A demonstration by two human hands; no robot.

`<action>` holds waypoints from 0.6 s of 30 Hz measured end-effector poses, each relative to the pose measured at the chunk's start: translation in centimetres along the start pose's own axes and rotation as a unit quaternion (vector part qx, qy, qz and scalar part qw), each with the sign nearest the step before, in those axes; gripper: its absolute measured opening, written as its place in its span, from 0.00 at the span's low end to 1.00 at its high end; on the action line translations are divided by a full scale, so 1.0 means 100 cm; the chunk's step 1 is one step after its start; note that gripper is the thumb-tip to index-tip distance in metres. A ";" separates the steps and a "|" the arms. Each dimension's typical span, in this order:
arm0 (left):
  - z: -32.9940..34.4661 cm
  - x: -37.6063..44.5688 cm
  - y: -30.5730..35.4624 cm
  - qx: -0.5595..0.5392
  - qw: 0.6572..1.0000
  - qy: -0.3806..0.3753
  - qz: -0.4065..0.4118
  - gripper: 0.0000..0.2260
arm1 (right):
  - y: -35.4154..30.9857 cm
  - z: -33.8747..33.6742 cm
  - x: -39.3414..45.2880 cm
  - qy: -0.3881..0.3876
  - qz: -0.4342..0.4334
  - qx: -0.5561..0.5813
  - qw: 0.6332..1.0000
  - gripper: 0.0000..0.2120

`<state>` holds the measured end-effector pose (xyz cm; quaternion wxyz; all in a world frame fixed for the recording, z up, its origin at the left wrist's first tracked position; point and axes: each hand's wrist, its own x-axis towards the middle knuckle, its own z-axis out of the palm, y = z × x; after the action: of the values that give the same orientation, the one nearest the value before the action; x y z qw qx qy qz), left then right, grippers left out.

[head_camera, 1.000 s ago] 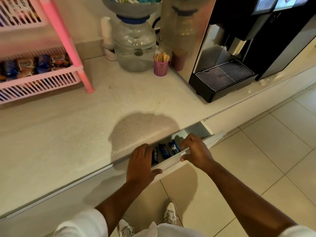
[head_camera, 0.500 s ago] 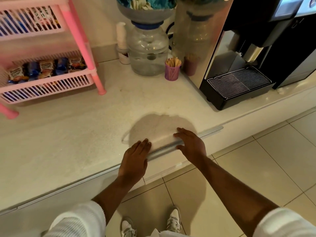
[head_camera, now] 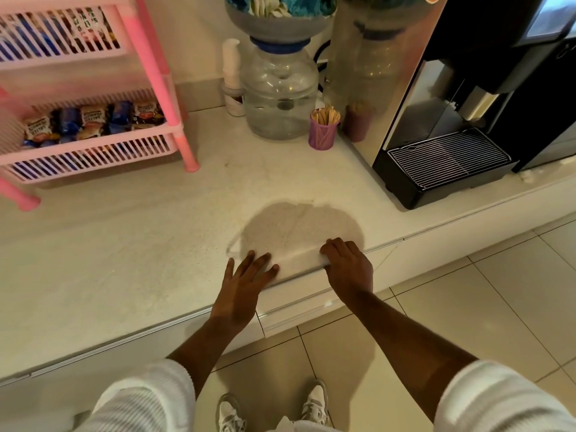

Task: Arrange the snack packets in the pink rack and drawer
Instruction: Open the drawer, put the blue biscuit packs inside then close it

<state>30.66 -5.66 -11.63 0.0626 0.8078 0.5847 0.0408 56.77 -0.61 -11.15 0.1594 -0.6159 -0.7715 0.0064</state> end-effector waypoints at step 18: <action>-0.012 -0.015 -0.017 -0.120 0.993 0.004 0.016 0.27 | -0.017 -0.021 -0.003 -0.080 -0.013 -0.028 0.996 0.22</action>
<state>28.47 -6.48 -10.69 0.1564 0.8033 0.5630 0.1154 55.71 -1.75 -8.88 0.0800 -0.6073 -0.7897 0.0325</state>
